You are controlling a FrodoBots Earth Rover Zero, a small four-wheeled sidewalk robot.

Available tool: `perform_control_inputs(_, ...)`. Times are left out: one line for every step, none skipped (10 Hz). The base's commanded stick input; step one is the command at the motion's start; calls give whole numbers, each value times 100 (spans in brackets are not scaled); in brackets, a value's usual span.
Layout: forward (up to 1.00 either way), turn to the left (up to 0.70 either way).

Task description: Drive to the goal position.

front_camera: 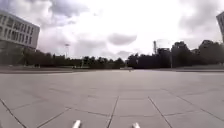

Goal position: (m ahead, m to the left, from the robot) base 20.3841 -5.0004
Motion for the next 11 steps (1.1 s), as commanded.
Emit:
perform_control_inputs(70,0)
perform_control_inputs(70,0)
perform_control_inputs(70,0)
perform_control_inputs(70,0)
perform_control_inputs(70,0)
perform_control_inputs(70,0)
perform_control_inputs(70,0)
perform_control_inputs(70,0)
perform_control_inputs(70,0)
perform_control_inputs(70,0)
perform_control_inputs(70,0)
